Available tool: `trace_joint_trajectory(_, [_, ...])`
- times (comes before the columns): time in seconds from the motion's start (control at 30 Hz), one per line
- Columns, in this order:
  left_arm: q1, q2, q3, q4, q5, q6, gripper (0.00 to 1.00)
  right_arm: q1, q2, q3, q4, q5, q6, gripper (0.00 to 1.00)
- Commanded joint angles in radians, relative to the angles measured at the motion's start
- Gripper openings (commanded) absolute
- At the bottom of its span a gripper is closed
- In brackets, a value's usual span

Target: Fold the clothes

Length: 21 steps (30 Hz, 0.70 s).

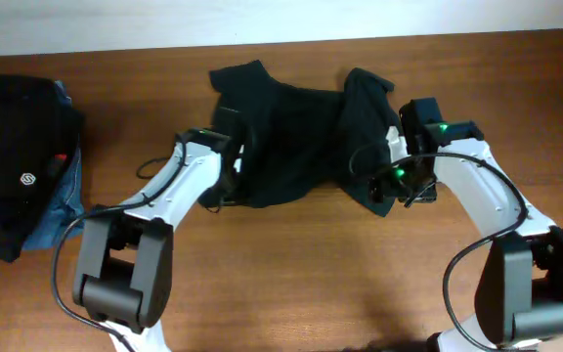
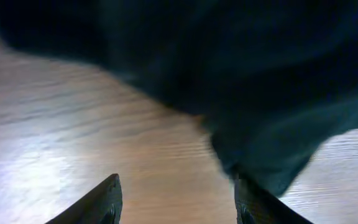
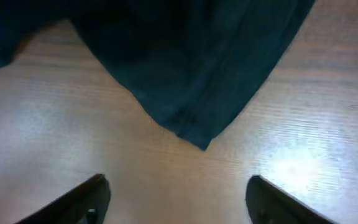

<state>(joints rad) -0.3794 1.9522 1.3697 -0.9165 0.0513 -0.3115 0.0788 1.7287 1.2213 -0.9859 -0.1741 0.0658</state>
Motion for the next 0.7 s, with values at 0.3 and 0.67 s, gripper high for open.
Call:
trace_joint_trajectory(0.3, [-0.161, 0.026, -0.014, 0.111, -0.047, 0.053, 0.57, 0.007, -0.005, -0.124, 0.135, 0.006, -0.009, 0.68])
trace_joint_trajectory(0.67, [-0.161, 0.083, -0.014, 0.120, -0.223, 0.127, 0.57, 0.007, -0.003, -0.126, 0.153, 0.006, -0.009, 0.66])
